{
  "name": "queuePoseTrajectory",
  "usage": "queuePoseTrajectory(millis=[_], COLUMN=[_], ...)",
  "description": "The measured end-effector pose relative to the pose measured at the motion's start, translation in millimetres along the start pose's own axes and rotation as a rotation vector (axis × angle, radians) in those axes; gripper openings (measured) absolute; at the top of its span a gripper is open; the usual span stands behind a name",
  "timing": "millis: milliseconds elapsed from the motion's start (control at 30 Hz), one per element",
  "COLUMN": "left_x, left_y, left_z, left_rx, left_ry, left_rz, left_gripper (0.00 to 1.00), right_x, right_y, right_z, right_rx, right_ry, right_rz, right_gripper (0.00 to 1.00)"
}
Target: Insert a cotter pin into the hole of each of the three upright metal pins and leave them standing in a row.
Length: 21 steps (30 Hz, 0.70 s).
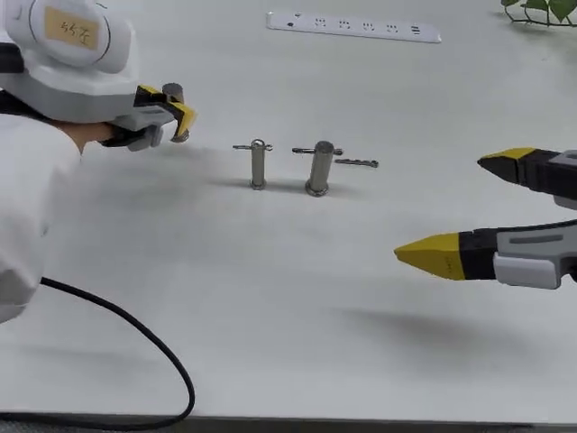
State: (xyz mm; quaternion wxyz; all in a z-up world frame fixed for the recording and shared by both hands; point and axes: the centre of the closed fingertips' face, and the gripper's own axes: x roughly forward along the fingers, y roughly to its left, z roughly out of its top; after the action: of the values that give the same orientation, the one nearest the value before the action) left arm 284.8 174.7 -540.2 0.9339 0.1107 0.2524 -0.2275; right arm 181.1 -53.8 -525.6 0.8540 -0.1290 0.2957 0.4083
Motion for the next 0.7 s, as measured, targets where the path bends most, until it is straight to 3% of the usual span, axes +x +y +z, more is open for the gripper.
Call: queuePoseTrajectory(millis=[233,367,467,700], left_x=[-20.1,-27.1,-36.1,-43.9], left_y=[-12.1,-18.3,-29.6,-53.1], left_z=[-1.7,2.3,1.2,8.1], left_rx=[-0.009,-0.053,-0.086,-0.081], left_ry=[0.002,-0.008,-0.024,-0.033], left_rz=[0.002,0.011,0.018,-0.004], left_gripper=[0.10,0.10,0.10,0.10], right_x=[-4.5,-5.3,-8.4,-13.8], right_y=[1.8,2.8,4.0,4.5], right_z=[0.6,0.9,2.3,4.0], right_rx=[-0.010,-0.012,-0.011,-0.009], right_ry=[-0.011,-0.018,-0.029,-0.043], right_rz=[-0.001,-0.004,-0.011,-0.020], right_gripper=[0.90,0.89,0.89,0.89])
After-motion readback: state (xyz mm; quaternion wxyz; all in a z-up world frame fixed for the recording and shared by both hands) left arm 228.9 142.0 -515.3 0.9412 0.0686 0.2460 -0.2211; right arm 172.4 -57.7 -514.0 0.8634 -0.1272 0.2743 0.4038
